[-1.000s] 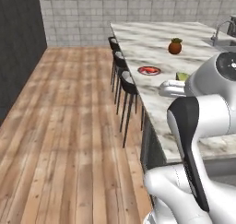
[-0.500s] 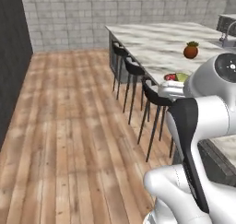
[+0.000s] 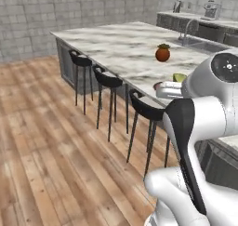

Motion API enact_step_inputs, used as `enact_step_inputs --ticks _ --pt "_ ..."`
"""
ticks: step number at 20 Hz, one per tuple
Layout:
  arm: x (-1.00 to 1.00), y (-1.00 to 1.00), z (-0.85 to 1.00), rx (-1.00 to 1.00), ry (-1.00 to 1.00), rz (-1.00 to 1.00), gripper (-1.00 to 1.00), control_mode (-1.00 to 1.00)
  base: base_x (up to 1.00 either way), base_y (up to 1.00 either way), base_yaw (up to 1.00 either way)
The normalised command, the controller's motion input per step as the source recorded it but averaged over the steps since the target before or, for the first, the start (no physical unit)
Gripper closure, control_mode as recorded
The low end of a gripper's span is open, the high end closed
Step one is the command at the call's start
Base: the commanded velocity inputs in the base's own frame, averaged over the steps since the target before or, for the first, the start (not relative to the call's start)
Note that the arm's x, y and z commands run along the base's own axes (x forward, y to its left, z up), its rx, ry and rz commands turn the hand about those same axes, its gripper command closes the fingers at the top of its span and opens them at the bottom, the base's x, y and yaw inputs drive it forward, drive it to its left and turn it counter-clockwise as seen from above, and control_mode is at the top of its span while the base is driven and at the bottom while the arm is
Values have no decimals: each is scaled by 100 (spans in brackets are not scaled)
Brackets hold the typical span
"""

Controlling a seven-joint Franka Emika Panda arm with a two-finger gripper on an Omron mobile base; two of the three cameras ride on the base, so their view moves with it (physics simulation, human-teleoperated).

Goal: Take the lemon wedge from the fridge and place it on the plate with fish on the dining counter.

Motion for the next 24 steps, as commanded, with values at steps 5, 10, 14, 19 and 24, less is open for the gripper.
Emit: enact_step_inputs --ticks 5,10,14,19,24 --pt "0 0 0 0 0 0 100 100 31 6 -67" --pt "0 0 0 0 0 0 100 100 69 35 -60" --pt "0 0 0 0 0 0 100 100 100 85 -52" --pt "0 0 0 0 0 0 100 100 100 93 -50" --pt "0 0 0 0 0 0 100 100 100 53 -43"
